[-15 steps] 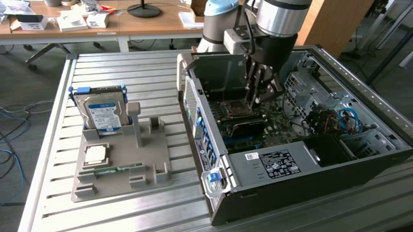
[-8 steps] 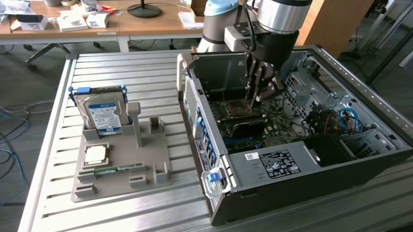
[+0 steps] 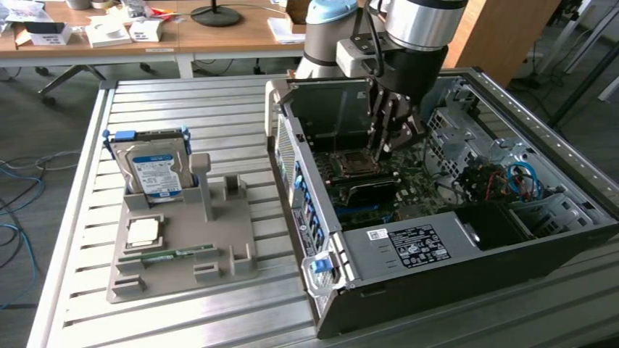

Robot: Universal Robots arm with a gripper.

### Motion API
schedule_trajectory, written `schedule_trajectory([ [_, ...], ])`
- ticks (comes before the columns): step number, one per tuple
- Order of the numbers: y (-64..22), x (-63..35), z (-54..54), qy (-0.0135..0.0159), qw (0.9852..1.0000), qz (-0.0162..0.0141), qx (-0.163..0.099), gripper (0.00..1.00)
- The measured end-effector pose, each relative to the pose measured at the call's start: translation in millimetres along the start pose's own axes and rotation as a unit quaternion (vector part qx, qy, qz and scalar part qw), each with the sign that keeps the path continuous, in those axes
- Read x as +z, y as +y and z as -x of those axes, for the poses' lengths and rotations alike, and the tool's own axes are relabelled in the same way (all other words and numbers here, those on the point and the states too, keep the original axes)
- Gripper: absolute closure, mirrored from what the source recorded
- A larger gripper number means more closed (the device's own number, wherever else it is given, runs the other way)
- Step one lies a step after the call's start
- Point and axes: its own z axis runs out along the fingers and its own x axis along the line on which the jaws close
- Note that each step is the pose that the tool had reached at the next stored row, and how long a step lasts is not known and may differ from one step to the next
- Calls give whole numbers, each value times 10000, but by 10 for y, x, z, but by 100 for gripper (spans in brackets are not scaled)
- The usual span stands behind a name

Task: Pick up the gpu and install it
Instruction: 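Press down on the gpu until it lock into place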

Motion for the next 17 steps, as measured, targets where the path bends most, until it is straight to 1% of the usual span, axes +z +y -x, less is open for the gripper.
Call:
schedule_trajectory([
  [2, 0, 0, 0, 0, 10000, 0, 0, 68],
  [5, 0, 0, 0, 0, 10000, 0, 0, 86],
  [6, 0, 0, 0, 0, 10000, 0, 0, 86],
  [7, 0, 0, 0, 0, 10000, 0, 0, 89],
  [17, 0, 0, 0, 0, 10000, 0, 0, 89],
])
